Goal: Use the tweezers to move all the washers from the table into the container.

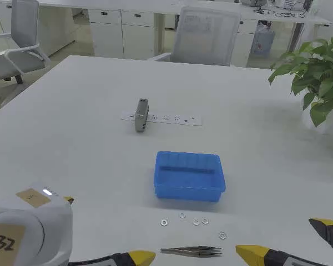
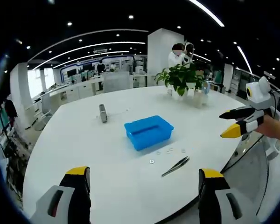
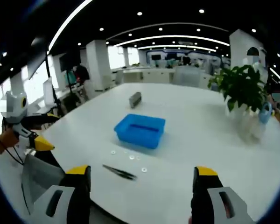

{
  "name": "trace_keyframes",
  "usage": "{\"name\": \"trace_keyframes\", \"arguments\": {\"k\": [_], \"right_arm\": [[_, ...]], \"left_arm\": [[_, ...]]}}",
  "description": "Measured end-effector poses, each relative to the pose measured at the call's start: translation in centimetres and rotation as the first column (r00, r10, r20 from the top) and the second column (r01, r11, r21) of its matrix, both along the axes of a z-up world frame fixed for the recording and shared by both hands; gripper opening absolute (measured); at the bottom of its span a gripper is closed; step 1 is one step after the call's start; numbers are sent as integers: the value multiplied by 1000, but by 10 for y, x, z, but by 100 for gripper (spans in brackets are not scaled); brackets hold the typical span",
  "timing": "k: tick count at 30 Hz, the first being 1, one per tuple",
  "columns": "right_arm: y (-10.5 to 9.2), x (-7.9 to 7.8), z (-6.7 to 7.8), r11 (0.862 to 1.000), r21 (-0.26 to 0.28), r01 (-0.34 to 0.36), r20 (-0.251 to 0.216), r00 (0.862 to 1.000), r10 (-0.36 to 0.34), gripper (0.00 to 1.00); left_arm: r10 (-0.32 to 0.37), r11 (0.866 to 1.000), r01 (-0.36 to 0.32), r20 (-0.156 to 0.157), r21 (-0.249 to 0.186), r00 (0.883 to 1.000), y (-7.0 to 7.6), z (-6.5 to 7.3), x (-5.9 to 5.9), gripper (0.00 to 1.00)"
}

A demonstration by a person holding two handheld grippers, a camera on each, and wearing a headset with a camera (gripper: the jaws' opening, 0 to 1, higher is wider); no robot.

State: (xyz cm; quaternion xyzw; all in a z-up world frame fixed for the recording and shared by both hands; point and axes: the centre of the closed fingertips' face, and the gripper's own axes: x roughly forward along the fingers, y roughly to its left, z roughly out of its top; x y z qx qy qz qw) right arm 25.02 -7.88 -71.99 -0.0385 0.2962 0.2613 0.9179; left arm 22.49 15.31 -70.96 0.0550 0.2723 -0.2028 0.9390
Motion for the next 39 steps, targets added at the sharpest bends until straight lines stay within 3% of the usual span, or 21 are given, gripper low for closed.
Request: {"name": "trace_keyframes", "arguments": {"k": [39], "right_arm": [[-8, 3, -7, 1000, -21, -1, -15, 1000, 1, 88]], "left_arm": [[1, 1000, -1, -10, 11, 1000, 0, -1, 5, 98]]}}
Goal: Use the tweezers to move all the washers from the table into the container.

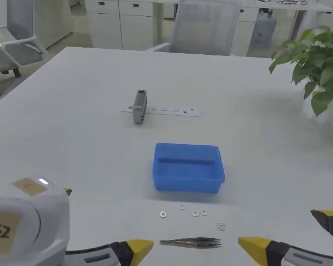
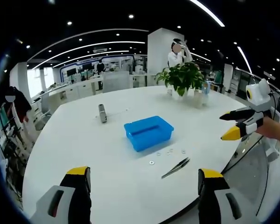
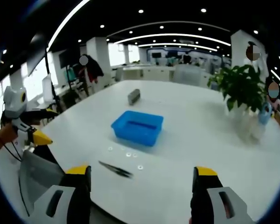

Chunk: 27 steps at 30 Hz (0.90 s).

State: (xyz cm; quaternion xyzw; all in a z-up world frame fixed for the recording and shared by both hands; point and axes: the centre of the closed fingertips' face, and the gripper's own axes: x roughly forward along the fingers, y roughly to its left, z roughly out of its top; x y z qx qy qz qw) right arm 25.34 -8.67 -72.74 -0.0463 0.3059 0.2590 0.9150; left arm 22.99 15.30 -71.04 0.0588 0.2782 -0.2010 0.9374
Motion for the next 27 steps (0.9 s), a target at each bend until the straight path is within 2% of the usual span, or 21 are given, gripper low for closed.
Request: {"name": "trace_keyframes", "arguments": {"k": [21, 27], "right_arm": [[5, 5, -4, 999, -23, -26, -5, 1000, 26, 87], [3, 9, -7, 999, -33, -30, -9, 1000, 30, 86]], "left_arm": [[-6, 1000, 6, 4, 9, 1000, 2, -2, 9, 97], [-30, 999, 30, -8, 16, 1000, -2, -10, 12, 91]]}}
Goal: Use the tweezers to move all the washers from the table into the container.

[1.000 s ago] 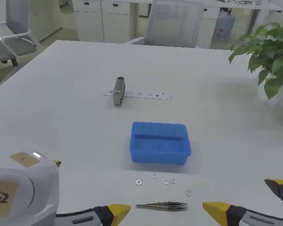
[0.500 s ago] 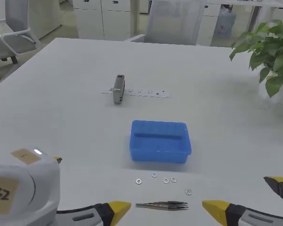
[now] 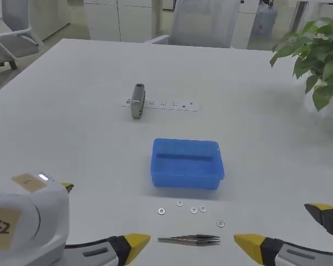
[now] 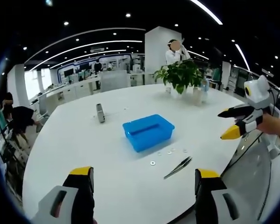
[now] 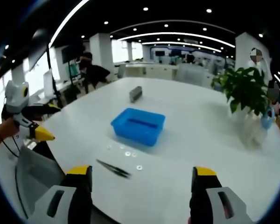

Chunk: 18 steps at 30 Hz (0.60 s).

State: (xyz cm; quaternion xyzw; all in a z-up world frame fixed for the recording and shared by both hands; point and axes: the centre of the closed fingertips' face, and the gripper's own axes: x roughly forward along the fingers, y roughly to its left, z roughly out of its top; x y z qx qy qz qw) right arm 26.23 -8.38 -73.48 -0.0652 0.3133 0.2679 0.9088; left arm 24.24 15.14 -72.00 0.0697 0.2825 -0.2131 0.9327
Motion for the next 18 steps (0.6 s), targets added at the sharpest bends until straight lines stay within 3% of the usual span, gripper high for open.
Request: {"name": "trace_keyframes", "arguments": {"k": [3, 6, 8, 11, 13, 18], "right_arm": [[-1, 1, -2, 1000, -4, -1, -4, 1000, 1, 84], [-1, 3, -8, 1000, 0, -6, -22, 1000, 6, 83], [0, 3, -11, 1000, -3, -10, -30, 1000, 10, 82], [1, 5, -15, 1000, -12, -21, -42, 999, 20, 81], [3, 5, -19, 999, -14, -34, -55, 998, 33, 80], [8, 7, -26, 997, -36, -70, -72, 995, 68, 78]], "left_arm": [[-33, 999, 33, -17, -2, 999, -4, -7, 2, 82], [-92, 996, 92, -66, -9, 994, -13, -19, 3, 73], [-121, 993, 122, -76, 3, 990, -17, -24, 4, 67], [-181, 983, 183, -105, 7, 978, -29, -33, 6, 59], [-226, 974, 229, -145, 3, 963, -39, -44, 7, 52], [-279, 958, 287, -173, 22, 945, -52, -61, 15, 39]]}}
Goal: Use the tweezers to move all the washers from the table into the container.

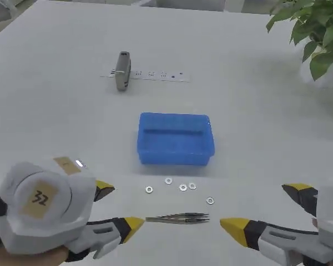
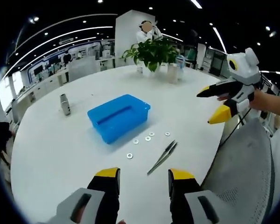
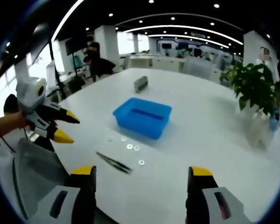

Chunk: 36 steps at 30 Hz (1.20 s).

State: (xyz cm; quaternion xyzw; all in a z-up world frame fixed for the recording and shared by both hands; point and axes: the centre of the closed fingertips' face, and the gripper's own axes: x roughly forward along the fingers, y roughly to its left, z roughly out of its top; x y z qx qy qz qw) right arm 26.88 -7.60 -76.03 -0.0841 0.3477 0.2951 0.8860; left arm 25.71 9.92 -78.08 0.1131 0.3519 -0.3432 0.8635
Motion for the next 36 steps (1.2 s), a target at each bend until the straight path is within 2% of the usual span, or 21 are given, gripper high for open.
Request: {"name": "trace_keyframes", "arguments": {"k": [4, 6, 8, 12, 16, 21, 27, 28, 29, 30, 31, 35, 36], "right_arm": [[5, 0, -4, 1000, 7, -11, -19, 1000, 11, 77], [8, -1, -7, 1000, 5, -20, -32, 999, 20, 77], [9, -3, -11, 1000, -1, -28, -40, 999, 28, 77], [10, -5, -16, 999, -3, -38, -64, 997, 37, 76], [9, -5, -20, 999, -4, -38, -77, 996, 38, 77], [7, -3, -23, 1000, -6, -28, -88, 996, 28, 77], [10, -2, -24, 999, -12, -40, -91, 995, 39, 77], [10, -2, -23, 999, -11, -41, -90, 995, 40, 77], [12, -2, -23, 999, -11, -43, -89, 995, 42, 77], [13, -3, -23, 999, -12, -47, -89, 995, 46, 77], [14, -3, -24, 999, -12, -49, -90, 995, 48, 76], [21, -5, -25, 997, -20, -79, -88, 993, 77, 75], [22, -5, -25, 996, -27, -87, -84, 993, 84, 76]], "left_arm": [[-56, 998, 56, -44, -4, 997, -11, -14, 4, 30], [-93, 996, 93, -53, 6, 994, -15, -21, 6, 25], [-133, 990, 136, -63, 37, 989, -17, -30, 7, 22], [-174, 982, 179, -74, 64, 982, -20, -43, 10, 15], [-203, 975, 211, -98, 74, 974, -22, -56, 12, 14], [-267, 953, 280, -120, 115, 956, -24, -70, 11, 13], [-334, 927, 352, -143, 131, 932, -28, -84, 8, 8], [-334, 927, 352, -143, 132, 932, -28, -85, 8, 7], [-364, 916, 377, -114, 135, 924, -30, -83, 10, 6], [-363, 915, 380, -132, 139, 922, -28, -84, 8, 3], [-363, 914, 380, -132, 140, 922, -29, -85, 8, 2], [-397, 897, 411, -116, 159, 911, -31, -84, 8, 0], [-420, 886, 433, -112, 167, 901, -33, -83, 5, 0]]}}
